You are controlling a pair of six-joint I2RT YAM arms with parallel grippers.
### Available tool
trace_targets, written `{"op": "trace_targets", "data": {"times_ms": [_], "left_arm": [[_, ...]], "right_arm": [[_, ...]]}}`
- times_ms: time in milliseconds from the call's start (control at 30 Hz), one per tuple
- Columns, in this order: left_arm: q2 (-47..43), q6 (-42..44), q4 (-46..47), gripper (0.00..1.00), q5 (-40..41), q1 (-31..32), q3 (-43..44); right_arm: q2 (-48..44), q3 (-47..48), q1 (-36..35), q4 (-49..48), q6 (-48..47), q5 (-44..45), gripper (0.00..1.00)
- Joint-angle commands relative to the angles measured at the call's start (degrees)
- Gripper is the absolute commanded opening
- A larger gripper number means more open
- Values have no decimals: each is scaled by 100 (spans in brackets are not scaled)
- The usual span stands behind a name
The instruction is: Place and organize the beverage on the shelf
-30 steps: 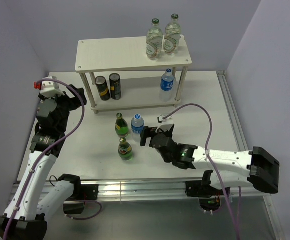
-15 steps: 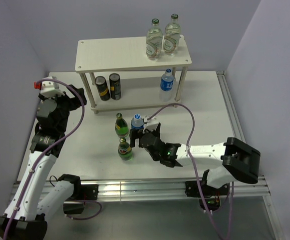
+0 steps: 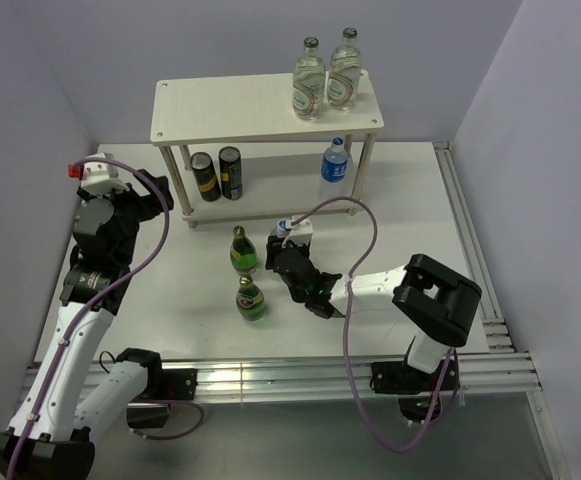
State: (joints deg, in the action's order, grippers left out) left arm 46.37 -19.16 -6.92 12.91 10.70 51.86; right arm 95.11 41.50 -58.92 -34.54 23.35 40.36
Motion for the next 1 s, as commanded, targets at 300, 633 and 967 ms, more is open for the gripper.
{"op": "trace_targets", "data": {"times_ms": [300,633,967], "left_arm": [[-58,35,138,91,-69,2,97],[-84,26,138,91,-113,2,97],[-67,35,147,91,-113,2,114]], "right_arm": [[-651,886,319,132,-998,895,0],[-415,1949,1259,290,-1570,763,0],[332,2758,1910,405,-1220,482,0]]}}
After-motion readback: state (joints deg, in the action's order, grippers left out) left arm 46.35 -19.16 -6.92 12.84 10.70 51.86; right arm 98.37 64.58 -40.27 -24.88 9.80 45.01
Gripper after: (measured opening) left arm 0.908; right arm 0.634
